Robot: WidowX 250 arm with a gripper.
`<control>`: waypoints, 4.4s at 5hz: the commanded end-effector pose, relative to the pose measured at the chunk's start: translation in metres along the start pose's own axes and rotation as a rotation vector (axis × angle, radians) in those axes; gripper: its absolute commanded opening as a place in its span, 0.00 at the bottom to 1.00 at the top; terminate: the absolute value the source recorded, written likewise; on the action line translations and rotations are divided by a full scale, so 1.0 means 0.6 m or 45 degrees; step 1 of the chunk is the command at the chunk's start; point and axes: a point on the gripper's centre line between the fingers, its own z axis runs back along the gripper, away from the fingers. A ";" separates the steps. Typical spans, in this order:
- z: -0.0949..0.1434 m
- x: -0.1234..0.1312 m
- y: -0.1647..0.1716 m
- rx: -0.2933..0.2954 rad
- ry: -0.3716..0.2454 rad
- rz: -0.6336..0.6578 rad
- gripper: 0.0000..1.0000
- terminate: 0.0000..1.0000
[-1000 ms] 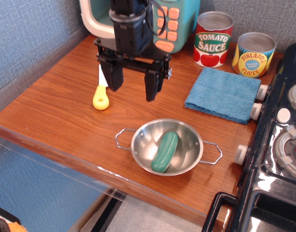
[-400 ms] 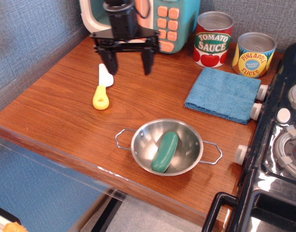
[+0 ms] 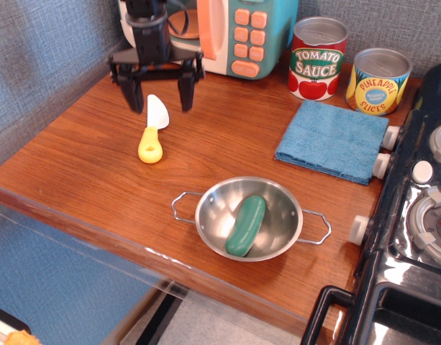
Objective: Put the yellow utensils 6 inches left of the bowl
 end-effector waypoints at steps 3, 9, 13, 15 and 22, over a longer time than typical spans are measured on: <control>-0.011 -0.021 0.032 0.054 -0.045 0.107 1.00 0.00; -0.037 -0.033 0.030 0.094 -0.002 0.163 1.00 0.00; -0.014 -0.030 0.020 0.081 -0.040 0.121 0.00 0.00; 0.067 -0.024 0.015 -0.083 -0.120 -0.073 0.00 0.00; -0.012 -0.186 0.067 0.078 0.093 -0.437 0.00 0.00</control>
